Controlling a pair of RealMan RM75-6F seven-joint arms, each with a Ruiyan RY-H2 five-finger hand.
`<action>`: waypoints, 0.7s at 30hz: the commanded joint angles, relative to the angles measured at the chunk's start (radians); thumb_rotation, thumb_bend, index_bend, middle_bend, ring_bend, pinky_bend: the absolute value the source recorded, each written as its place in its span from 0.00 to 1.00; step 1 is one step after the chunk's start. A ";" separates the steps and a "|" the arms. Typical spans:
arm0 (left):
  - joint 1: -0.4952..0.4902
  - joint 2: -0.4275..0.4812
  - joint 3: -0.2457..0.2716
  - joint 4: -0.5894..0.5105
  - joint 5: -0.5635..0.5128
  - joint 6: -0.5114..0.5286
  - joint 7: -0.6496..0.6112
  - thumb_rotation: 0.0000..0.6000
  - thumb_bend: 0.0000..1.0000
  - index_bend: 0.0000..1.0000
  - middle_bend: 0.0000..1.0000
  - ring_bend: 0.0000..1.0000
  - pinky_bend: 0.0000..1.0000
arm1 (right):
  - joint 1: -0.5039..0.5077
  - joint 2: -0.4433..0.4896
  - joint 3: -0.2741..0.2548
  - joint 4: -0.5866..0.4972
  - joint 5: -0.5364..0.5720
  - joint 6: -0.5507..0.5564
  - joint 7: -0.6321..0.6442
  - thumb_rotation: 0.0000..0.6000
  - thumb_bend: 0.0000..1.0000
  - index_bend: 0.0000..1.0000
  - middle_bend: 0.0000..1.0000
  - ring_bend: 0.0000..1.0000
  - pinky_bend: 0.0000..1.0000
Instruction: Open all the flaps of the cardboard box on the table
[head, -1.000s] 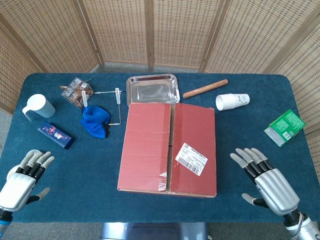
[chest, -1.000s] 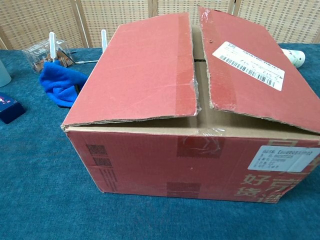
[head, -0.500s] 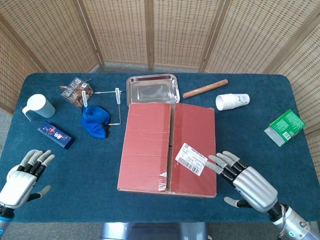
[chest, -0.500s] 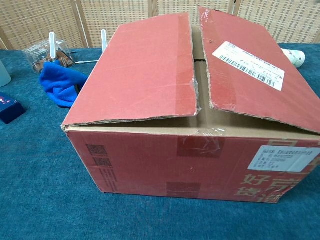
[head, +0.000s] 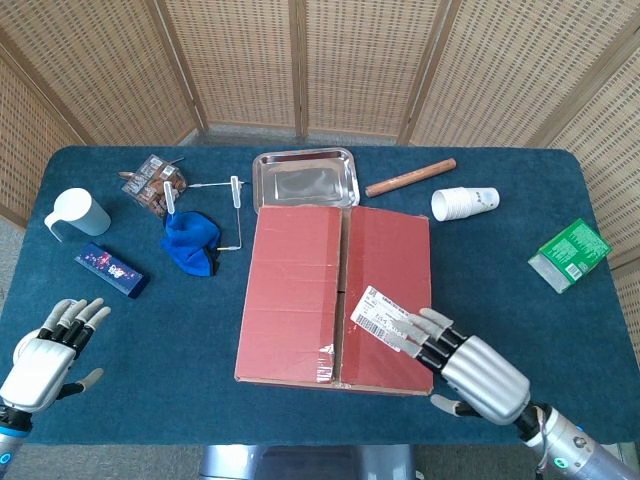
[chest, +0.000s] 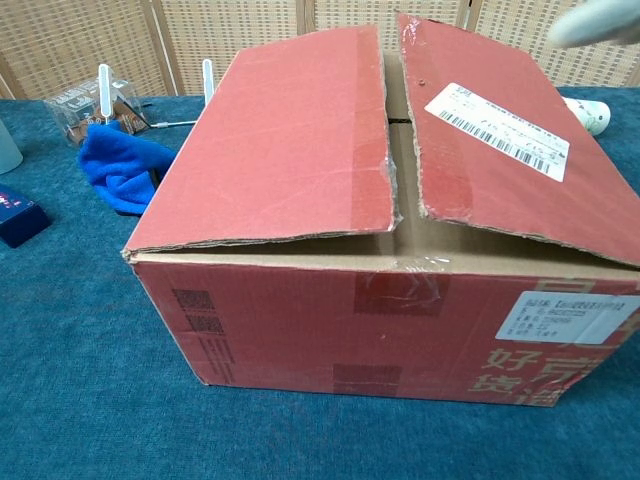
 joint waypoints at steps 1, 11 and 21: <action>-0.001 -0.001 0.000 0.001 -0.002 -0.002 0.000 1.00 0.24 0.00 0.00 0.00 0.00 | 0.016 -0.020 0.006 -0.022 0.003 -0.020 -0.037 1.00 0.23 0.00 0.00 0.00 0.00; -0.005 0.000 0.002 0.001 -0.007 -0.003 -0.006 1.00 0.24 0.00 0.00 0.00 0.00 | 0.049 -0.088 0.015 -0.086 0.054 -0.098 -0.143 1.00 0.23 0.00 0.00 0.00 0.00; -0.005 -0.001 0.003 0.003 -0.011 -0.003 -0.008 1.00 0.24 0.00 0.00 0.00 0.00 | 0.075 -0.173 0.035 -0.131 0.112 -0.133 -0.221 1.00 0.35 0.00 0.00 0.00 0.00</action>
